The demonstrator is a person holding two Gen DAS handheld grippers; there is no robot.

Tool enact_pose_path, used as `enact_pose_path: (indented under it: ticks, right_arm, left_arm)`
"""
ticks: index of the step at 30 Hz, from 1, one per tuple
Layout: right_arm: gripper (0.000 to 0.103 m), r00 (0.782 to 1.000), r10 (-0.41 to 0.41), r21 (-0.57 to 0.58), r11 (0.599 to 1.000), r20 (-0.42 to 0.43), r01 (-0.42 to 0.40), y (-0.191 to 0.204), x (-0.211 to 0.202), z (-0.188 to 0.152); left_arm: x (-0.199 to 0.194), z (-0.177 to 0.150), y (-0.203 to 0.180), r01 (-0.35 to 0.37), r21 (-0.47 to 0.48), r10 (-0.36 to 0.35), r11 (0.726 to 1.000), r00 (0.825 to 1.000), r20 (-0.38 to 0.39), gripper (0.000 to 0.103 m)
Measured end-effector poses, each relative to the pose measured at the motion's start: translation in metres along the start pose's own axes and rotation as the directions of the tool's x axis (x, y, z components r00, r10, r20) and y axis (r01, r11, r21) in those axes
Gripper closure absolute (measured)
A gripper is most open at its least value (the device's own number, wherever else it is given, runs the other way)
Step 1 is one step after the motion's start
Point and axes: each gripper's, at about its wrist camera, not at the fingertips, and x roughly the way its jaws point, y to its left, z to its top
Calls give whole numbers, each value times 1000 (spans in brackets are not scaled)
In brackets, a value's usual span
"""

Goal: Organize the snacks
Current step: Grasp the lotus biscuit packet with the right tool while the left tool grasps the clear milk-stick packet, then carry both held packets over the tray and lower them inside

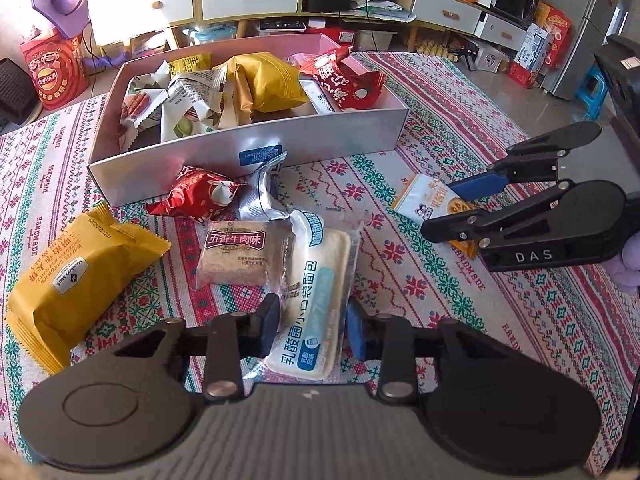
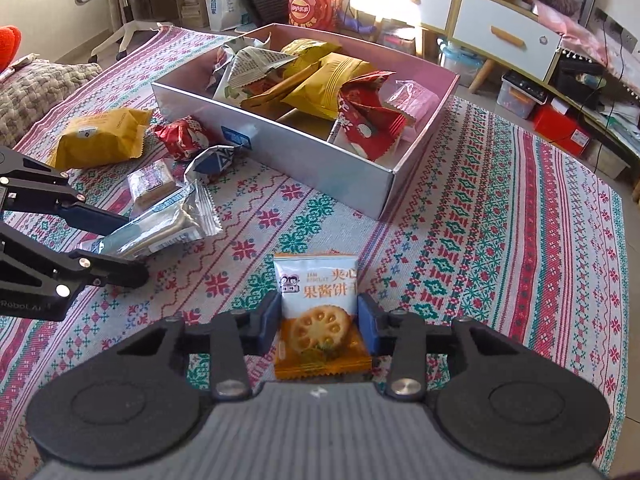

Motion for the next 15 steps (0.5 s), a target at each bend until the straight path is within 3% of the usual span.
enact_pose_path:
  ticks: [15]
  right_arm:
    - [67, 998, 47, -30, 998, -44, -48, 44, -10, 1]
  left_arm:
    - [-9, -1, 6, -20, -12, 20, 1000, 1000, -21, 77]
